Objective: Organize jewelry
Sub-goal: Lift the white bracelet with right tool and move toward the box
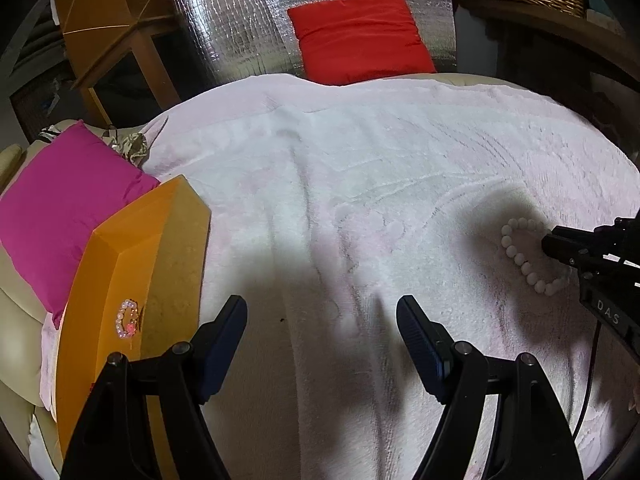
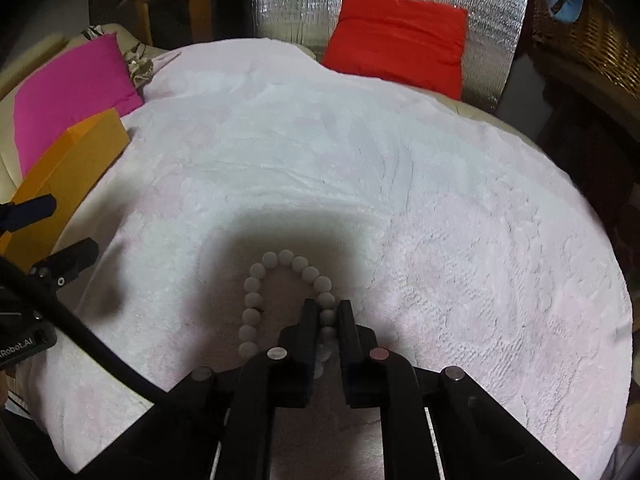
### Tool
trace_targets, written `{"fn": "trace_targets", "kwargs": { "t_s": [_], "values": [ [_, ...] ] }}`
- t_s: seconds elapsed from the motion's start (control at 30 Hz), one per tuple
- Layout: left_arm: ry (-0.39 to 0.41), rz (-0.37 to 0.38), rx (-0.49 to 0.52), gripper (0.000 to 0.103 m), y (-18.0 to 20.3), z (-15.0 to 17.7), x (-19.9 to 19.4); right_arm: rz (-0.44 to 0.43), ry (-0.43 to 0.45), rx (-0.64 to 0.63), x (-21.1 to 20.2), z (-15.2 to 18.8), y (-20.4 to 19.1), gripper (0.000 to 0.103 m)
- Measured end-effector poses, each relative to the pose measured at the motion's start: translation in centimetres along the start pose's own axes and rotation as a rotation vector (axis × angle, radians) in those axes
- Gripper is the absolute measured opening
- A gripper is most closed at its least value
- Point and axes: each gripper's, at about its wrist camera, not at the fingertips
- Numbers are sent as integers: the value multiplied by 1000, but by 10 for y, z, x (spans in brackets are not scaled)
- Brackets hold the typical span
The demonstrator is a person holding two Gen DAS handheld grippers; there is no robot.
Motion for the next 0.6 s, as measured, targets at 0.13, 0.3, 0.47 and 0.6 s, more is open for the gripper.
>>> {"fn": "trace_targets", "kwargs": {
  "t_s": [0.13, 0.3, 0.47, 0.6],
  "values": [
    [11, -6, -11, 78, -4, 2, -5, -30, 50, 8, -14, -2, -4, 11],
    [26, -11, -17, 78, -6, 5, -13, -61, 100, 16, -33, -4, -6, 11],
    [44, -19, -30, 78, -9, 8, -20, -80, 129, 15, -49, -3, -13, 11],
    [56, -24, -48, 78, -13, 10, -25, -94, 148, 17, -59, -3, -18, 11]
  ]
}}
Point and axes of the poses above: each gripper's, at about its wrist camera, not at the fingertips, and x roughly the way its jaws point, y to its right, z to its underside, and after that the axes turned 15 degrees about x, right-handed
